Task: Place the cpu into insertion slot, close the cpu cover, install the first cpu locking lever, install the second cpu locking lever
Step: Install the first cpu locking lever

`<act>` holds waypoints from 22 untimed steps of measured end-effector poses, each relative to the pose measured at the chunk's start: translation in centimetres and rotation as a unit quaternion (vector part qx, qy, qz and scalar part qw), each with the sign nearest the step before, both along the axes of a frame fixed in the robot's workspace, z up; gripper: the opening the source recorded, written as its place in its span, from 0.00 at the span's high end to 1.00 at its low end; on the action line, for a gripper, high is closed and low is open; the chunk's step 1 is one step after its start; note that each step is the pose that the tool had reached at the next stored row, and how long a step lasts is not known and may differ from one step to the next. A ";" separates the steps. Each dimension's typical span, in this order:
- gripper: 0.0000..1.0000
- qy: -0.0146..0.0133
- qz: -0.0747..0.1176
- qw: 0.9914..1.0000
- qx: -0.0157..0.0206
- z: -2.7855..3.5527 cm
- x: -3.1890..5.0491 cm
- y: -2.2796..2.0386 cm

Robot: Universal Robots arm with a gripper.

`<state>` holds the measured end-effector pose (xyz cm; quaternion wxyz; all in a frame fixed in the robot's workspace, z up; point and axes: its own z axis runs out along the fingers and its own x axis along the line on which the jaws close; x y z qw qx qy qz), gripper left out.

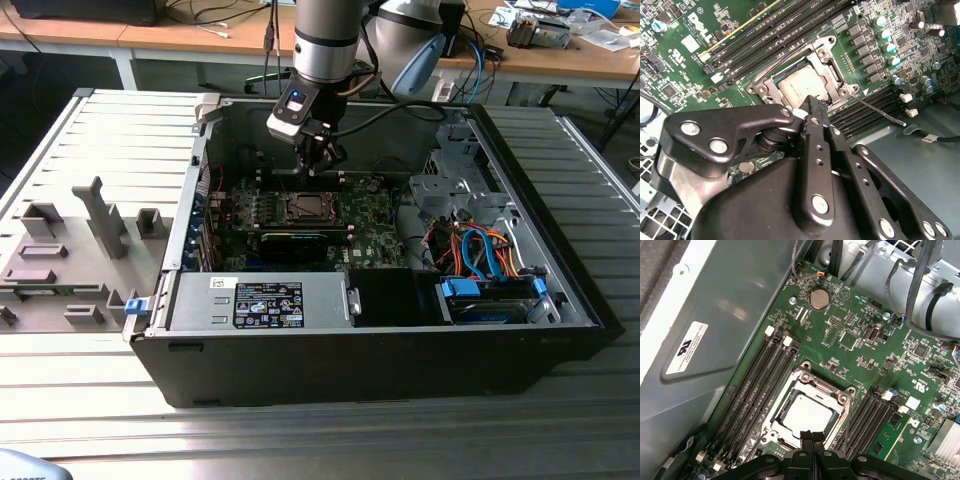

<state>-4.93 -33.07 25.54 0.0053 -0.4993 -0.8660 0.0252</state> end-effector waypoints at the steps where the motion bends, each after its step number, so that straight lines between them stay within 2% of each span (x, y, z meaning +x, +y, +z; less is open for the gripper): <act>1: 0.89 0.000 0.001 1.000 0.000 0.00 0.00 0.00; 22: 0.89 0.000 0.026 1.000 0.000 -0.01 0.00 0.00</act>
